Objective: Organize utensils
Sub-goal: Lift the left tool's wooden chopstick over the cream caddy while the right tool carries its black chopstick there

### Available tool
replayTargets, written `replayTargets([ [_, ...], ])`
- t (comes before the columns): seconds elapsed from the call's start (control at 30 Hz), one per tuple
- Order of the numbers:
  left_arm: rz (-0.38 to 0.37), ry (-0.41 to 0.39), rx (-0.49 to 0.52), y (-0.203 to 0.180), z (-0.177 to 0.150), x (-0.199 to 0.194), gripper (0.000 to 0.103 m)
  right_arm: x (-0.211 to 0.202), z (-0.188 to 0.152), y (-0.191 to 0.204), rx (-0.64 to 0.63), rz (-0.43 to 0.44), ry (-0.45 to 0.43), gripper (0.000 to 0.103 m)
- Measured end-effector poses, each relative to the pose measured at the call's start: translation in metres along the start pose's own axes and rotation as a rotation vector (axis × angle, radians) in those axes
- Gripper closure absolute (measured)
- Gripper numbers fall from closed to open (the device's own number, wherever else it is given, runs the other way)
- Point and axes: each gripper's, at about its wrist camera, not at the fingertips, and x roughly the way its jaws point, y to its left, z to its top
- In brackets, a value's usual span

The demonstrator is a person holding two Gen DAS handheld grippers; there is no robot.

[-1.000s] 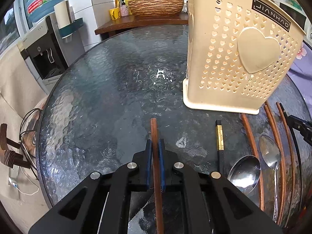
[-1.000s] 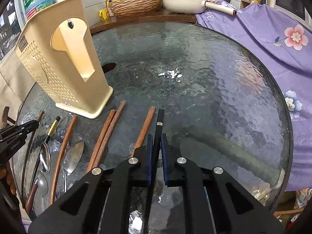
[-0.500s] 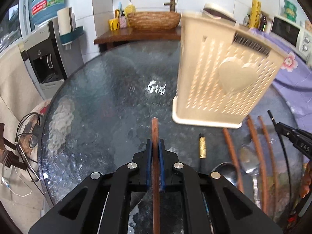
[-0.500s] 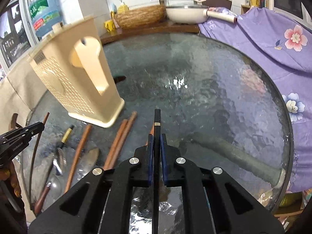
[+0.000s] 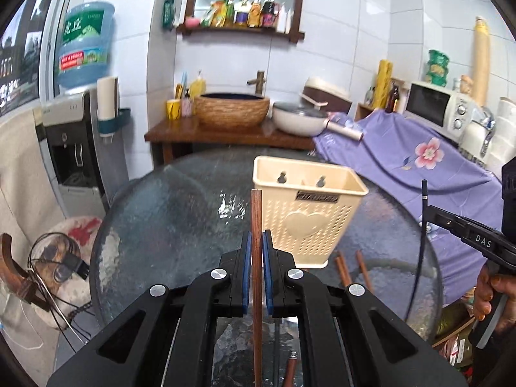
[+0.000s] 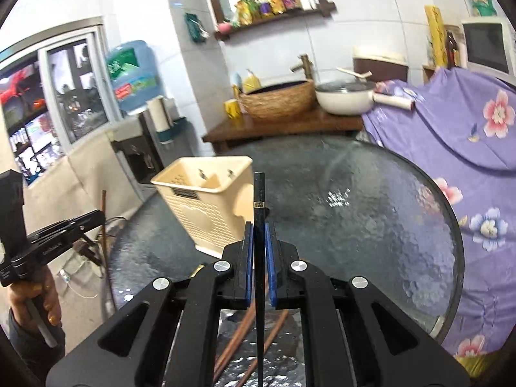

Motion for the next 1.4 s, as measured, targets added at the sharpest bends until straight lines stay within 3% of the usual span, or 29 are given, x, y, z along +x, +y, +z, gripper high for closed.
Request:
replayTargets([
  [0.7,-0.054,-0.100,0.038,-0.009,0.025,-0.042,0.096,-0.028,0.034,0.028,-0.086,0.119,-0.025,0.095],
  [1.13,-0.088,-0.225,0.074,-0.026,0.091,-0.066,0.096,-0.030,0.094,0.065,-0.189,0.214,-0.033,0.095],
  [1.4,-0.067,-0.317,0.057,-0.036,0.154,-0.066,0.096,-0.025,0.170,0.073,-0.138,0.239,-0.111,0.095],
])
